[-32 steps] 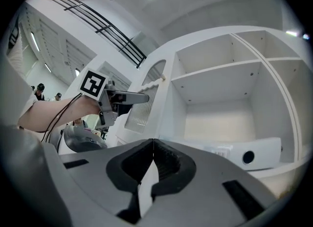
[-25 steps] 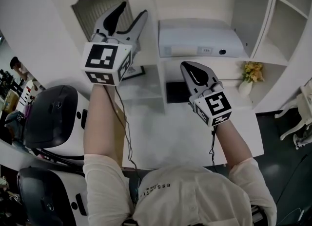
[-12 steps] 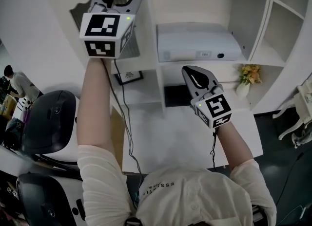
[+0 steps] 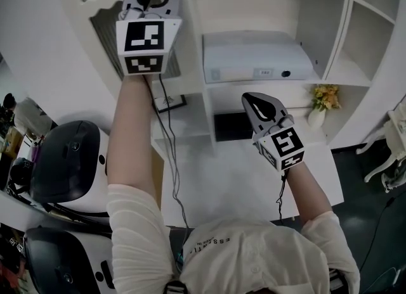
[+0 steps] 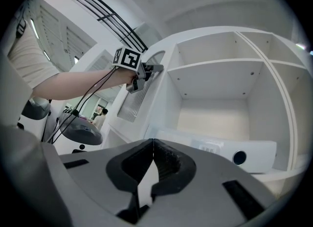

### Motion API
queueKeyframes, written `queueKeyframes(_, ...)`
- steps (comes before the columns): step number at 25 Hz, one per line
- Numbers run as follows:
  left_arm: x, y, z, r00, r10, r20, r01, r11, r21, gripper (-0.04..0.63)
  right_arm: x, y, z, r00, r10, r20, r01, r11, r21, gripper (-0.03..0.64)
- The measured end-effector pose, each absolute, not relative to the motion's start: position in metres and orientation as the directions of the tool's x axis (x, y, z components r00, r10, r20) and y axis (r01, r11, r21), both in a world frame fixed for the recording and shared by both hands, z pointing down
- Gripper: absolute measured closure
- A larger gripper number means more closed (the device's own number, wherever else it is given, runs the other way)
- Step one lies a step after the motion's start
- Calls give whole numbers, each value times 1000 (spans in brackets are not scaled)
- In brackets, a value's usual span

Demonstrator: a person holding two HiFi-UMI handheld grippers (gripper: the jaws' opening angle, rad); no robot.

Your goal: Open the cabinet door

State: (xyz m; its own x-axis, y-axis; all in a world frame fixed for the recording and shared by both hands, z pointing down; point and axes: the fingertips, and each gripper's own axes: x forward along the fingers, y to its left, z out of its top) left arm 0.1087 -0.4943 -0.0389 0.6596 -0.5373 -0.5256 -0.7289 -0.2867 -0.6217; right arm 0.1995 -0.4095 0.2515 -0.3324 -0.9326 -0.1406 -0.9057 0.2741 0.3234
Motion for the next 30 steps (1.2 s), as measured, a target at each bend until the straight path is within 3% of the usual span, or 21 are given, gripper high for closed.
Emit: queueKeyframes(30, 60, -424, -36, 761, -473, -444, -648, -584, -488, 511, 168, -348, 261, -377, -919, -118, -889, 323, 325, 601)
